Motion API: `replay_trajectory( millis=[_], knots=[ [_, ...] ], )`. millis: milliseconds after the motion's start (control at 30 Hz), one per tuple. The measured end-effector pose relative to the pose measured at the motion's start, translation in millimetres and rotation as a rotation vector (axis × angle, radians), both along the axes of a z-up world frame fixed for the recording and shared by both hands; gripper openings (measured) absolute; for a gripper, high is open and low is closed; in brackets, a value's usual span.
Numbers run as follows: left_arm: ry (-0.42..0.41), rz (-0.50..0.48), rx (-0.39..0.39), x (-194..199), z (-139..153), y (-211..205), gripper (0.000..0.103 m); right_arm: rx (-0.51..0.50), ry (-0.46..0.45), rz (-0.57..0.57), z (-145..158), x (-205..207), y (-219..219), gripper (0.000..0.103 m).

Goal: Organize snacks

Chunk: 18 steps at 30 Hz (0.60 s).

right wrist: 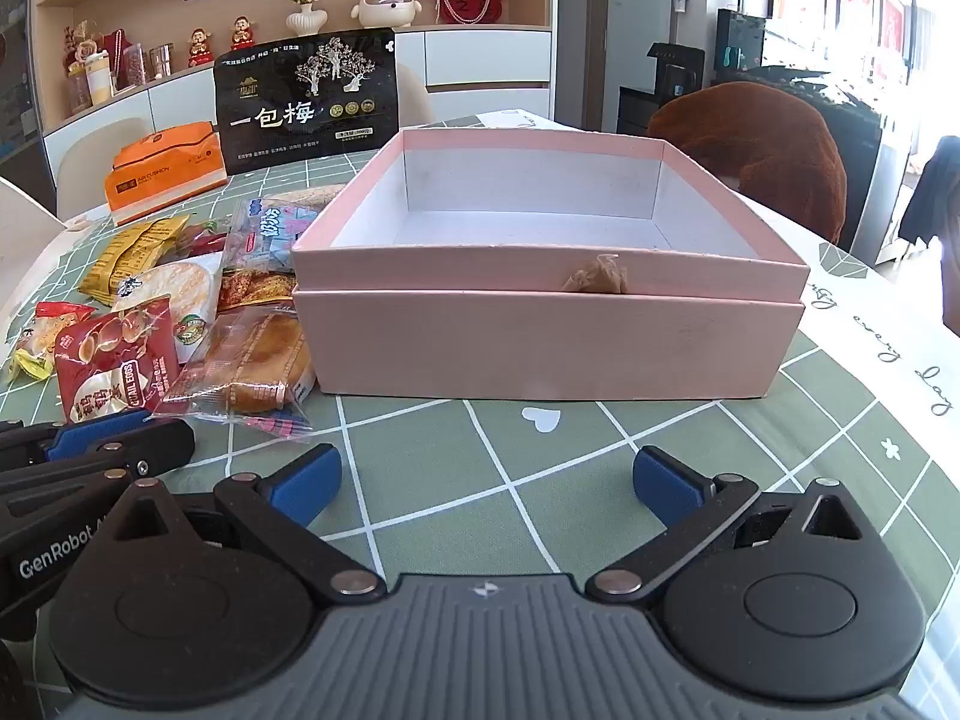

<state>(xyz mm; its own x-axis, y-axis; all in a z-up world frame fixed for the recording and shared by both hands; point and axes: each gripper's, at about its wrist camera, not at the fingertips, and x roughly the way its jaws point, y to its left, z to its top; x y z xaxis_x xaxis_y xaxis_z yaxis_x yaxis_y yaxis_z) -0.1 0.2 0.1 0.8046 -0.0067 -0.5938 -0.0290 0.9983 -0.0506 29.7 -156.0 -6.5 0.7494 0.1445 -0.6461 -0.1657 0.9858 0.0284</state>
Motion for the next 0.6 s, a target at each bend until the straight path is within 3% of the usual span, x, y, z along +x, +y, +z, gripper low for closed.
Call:
replay_trajectory(
  millis=[600],
  knots=[
    [0.005, 0.000, 0.028, 2.4, 1.2, -8.2, 0.023, -0.001, -0.001, 0.000, -0.3, 0.2, 0.3, 0.103]
  ],
)
